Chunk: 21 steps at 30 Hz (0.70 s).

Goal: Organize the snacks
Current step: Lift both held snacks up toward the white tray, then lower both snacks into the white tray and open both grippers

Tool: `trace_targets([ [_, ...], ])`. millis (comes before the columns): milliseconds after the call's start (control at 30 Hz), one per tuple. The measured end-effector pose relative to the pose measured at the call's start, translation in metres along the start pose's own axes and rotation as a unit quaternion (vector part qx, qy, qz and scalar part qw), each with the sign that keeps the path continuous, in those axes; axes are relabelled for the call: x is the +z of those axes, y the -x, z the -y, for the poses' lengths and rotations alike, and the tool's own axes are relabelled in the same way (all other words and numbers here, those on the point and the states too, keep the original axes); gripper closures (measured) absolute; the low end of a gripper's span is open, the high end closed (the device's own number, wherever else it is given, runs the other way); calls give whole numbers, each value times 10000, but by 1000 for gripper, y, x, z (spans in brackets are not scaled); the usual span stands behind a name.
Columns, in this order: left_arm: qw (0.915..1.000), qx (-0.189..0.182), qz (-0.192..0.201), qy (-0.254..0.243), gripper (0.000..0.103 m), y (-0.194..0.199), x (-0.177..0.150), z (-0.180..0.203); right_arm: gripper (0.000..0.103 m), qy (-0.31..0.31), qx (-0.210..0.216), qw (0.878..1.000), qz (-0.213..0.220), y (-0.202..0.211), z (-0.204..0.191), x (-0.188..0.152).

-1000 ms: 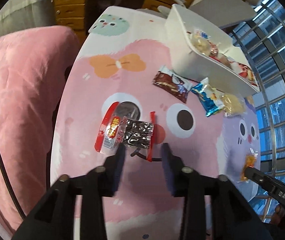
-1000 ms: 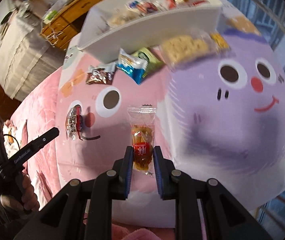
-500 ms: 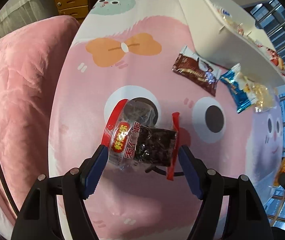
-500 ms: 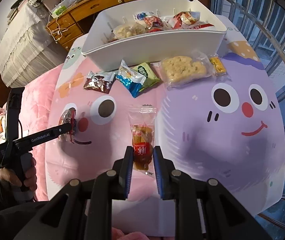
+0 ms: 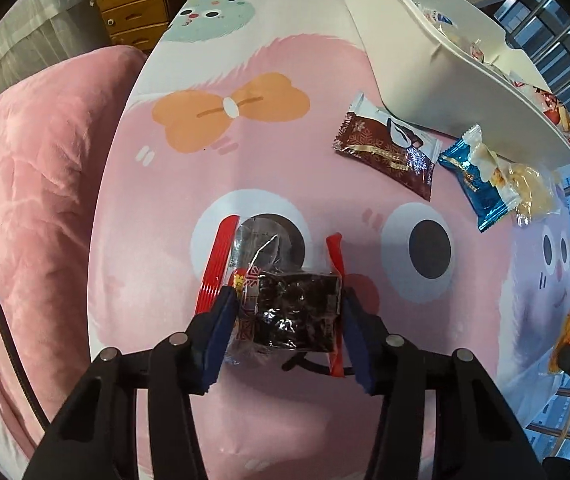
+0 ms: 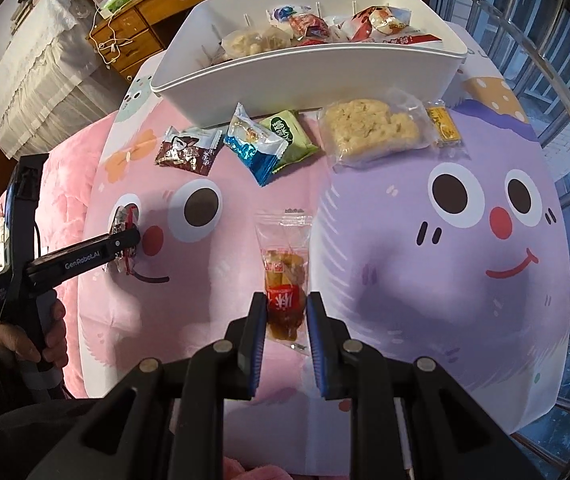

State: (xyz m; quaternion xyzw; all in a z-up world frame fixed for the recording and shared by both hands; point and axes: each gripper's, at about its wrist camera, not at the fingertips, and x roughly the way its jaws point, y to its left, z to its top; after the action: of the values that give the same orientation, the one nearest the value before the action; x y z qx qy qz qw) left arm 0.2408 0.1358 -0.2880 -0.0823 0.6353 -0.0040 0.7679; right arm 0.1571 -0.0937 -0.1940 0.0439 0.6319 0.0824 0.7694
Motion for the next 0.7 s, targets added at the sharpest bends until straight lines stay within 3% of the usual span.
trace_targets([
  [333,9994,-19,173,294,61,14,-3,1,83,326,98,9994,15,1,2,12],
  [700,9960,-48,732,514,62,70,15,17,83,729,236,9952,603,22,8,54],
])
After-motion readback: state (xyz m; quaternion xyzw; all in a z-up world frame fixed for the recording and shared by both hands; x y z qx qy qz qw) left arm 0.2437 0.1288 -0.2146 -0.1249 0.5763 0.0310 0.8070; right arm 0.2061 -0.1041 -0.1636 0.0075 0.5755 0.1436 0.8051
